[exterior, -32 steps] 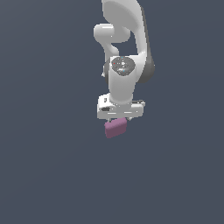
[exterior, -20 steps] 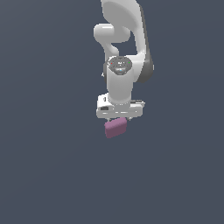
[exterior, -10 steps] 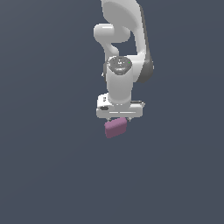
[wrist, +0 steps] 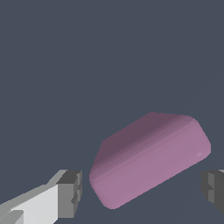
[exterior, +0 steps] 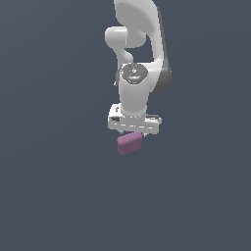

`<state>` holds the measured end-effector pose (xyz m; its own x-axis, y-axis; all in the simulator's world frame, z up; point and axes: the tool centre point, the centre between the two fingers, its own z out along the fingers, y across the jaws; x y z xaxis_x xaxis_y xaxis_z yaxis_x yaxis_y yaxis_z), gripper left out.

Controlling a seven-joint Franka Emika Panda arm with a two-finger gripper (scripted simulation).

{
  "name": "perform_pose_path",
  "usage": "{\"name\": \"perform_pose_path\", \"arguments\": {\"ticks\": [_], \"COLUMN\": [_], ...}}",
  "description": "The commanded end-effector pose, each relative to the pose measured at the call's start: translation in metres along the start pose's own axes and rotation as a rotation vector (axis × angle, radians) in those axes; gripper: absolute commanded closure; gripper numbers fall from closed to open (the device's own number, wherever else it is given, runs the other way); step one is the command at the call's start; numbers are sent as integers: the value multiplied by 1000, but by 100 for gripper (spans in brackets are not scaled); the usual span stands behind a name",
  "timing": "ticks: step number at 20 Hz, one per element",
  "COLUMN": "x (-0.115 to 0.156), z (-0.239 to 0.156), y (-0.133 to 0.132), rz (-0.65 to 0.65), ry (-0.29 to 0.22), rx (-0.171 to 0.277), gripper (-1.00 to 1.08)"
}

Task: Pick up the object and move it to a goal position.

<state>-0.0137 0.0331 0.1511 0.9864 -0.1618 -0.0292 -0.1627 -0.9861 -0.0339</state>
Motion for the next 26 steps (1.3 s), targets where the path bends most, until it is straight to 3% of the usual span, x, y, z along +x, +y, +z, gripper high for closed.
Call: {"name": "perform_pose_path", "arguments": {"ticks": [1,26], "x": [0,-2], "z": [1,4], "y": [1,9], "rz": [58,723], "ry": [1,27], "rx": [-2,-16], "gripper": [-92,-92]}}
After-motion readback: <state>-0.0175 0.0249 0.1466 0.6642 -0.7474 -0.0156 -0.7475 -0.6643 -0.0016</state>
